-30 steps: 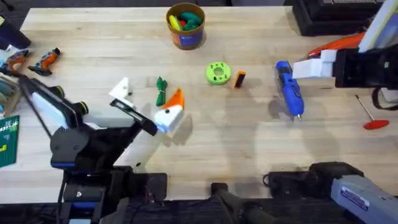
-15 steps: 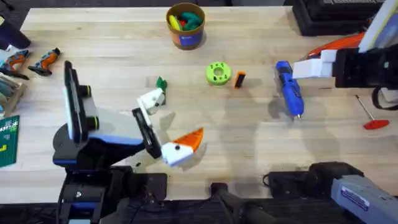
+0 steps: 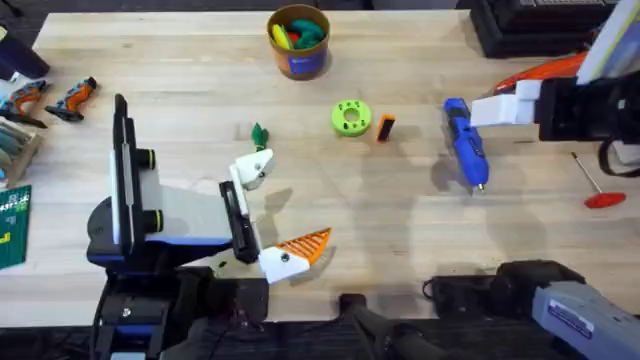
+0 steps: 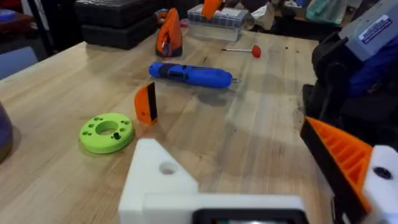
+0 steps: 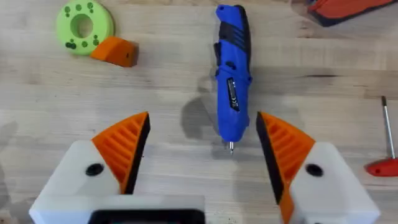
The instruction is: Pick up the gripper from the table and insert it into the empty holder that is missing its gripper. Then pick up a screw, insert it into the mounting hole, and use the screwdriver to tighten it. Finally, clean up the table by picking up the vegetable and placing it into the bucket.
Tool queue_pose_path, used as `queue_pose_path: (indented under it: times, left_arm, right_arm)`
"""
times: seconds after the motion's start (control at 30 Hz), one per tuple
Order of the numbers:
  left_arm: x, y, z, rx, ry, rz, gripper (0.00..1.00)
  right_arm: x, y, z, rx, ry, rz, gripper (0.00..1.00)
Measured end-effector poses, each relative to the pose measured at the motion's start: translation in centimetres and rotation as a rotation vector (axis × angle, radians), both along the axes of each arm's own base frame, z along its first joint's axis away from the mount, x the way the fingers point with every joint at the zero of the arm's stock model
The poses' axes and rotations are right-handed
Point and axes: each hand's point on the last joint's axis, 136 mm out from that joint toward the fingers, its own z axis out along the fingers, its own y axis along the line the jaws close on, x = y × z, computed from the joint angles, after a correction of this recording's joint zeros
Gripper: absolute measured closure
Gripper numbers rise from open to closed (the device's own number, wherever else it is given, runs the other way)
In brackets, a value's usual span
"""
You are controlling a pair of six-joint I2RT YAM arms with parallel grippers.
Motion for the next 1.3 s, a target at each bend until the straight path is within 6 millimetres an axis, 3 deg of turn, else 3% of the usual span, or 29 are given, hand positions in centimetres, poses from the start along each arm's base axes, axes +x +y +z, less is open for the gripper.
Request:
queue_pose_path:
  times: [1.3]
  left_arm:
    - [0.38, 0.13, 0.01, 0.003, -0.004, 0.023, 0.015]
  right_arm:
    - [0.00, 0.01, 0.00, 0.000, 0.000, 0.000, 0.010]
